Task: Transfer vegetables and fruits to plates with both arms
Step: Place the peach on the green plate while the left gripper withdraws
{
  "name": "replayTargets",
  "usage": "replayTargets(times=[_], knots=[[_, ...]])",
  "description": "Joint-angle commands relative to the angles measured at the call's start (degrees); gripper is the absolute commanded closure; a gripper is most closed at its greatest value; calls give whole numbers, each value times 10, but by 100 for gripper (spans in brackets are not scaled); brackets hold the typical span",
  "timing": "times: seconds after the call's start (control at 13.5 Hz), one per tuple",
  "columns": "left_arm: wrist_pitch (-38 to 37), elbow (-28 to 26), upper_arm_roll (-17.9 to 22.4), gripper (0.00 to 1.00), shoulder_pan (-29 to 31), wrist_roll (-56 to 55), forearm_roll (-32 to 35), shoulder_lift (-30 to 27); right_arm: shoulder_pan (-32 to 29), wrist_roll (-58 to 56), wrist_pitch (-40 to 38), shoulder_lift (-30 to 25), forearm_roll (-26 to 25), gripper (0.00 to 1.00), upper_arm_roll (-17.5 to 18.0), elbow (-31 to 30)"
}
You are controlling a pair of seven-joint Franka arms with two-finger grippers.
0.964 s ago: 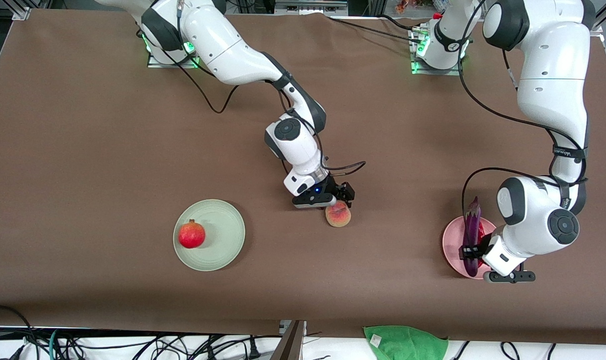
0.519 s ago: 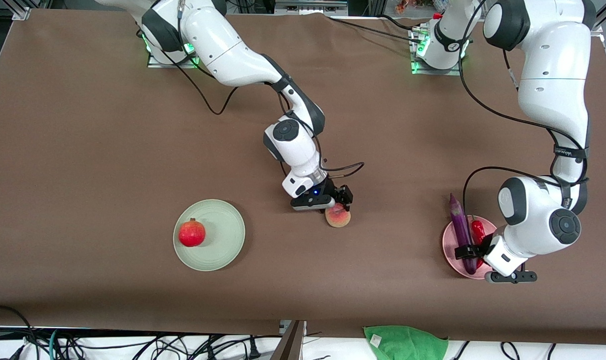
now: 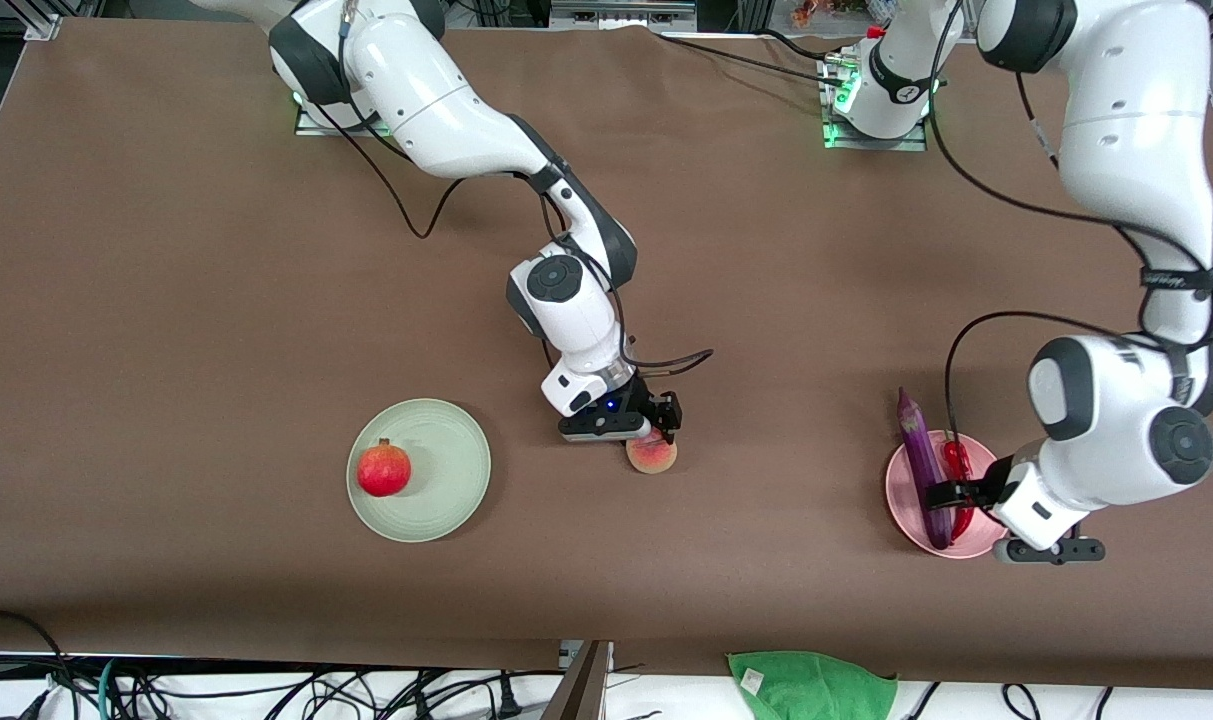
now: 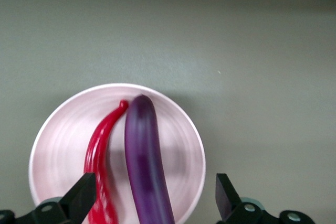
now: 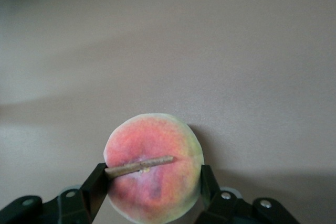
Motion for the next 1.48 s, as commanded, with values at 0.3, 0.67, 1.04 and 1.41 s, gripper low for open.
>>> replayTargets(times=[0.3, 0.67, 1.04, 1.41], knots=[[-188, -49, 11, 0, -4, 3, 11, -167, -129, -109, -159, -81, 11, 99, 72, -5], [-280, -50, 11, 0, -11, -4, 42, -266, -253, -279, -344, -128, 11, 97, 105, -5], [-300, -77, 11, 0, -7, -5, 54, -331, -280, -286, -369, -129, 4, 90, 99, -35], [-350, -108, 10, 0, -7, -5, 73, -374, -281, -312, -370, -136, 4, 64, 79, -58]])
